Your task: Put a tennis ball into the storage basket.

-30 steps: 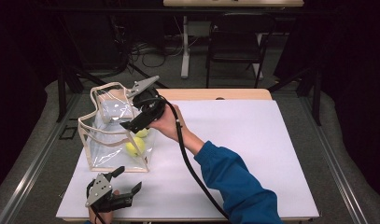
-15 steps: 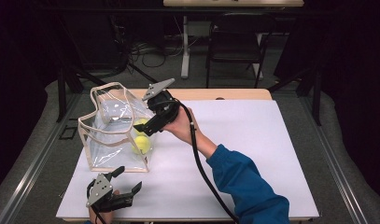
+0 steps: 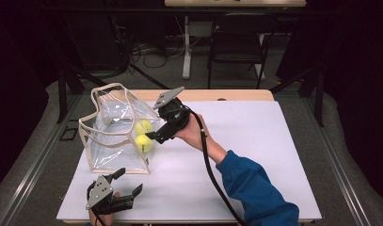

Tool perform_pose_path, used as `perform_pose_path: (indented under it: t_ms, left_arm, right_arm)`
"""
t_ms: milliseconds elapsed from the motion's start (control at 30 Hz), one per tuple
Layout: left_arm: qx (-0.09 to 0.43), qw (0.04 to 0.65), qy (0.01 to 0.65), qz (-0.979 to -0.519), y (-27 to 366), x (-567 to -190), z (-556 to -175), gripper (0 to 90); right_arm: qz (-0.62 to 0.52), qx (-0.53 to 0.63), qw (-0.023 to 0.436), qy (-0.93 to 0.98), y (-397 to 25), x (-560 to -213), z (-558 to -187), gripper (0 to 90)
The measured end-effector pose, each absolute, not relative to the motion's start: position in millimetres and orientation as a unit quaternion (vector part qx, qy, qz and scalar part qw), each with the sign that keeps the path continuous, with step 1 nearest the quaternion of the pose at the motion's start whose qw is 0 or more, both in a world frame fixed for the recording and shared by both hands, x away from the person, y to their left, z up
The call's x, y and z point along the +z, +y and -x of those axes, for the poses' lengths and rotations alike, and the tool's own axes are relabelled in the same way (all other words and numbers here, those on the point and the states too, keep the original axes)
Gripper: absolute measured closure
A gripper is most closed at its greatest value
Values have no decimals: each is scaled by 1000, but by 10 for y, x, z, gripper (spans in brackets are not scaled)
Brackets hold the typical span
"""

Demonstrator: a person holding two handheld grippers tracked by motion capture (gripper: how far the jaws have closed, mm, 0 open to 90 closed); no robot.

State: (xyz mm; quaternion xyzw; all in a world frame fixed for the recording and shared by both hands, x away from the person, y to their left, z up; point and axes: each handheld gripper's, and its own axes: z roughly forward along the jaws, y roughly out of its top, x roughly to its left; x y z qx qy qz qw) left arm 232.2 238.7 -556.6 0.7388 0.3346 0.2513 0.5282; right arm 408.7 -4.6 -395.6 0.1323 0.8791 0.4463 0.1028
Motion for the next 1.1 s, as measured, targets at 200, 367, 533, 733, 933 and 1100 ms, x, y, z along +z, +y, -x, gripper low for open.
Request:
perform_pose_path:
  t_ms: [200,367,533,733,933,1100]
  left_arm:
    - [251,528,334,-739,2388,-5565,-2320,160]
    - [250,528,334,-739,2386,-5567,-2324,160]
    - [250,529,334,-739,2387,-5567,-2324,160]
    - [250,530,333,-739,2385,-5567,-2323,160]
    - [250,530,333,-739,2385,-5567,-2323,160]
    - [249,529,332,-740,2383,-5566,-2320,160]
  right_arm:
    - [-134,435,110,884,-132,-4040,-4056,0]
    - [-136,434,109,884,-194,-4094,-4027,0]
    - [-140,427,106,887,-260,-4164,-4000,0]
    - [-146,418,103,891,-348,-4267,-3970,0]
    - [-154,412,100,892,-470,-4373,-3931,0]
    - [-163,405,99,894,-567,-4463,-3905,0]
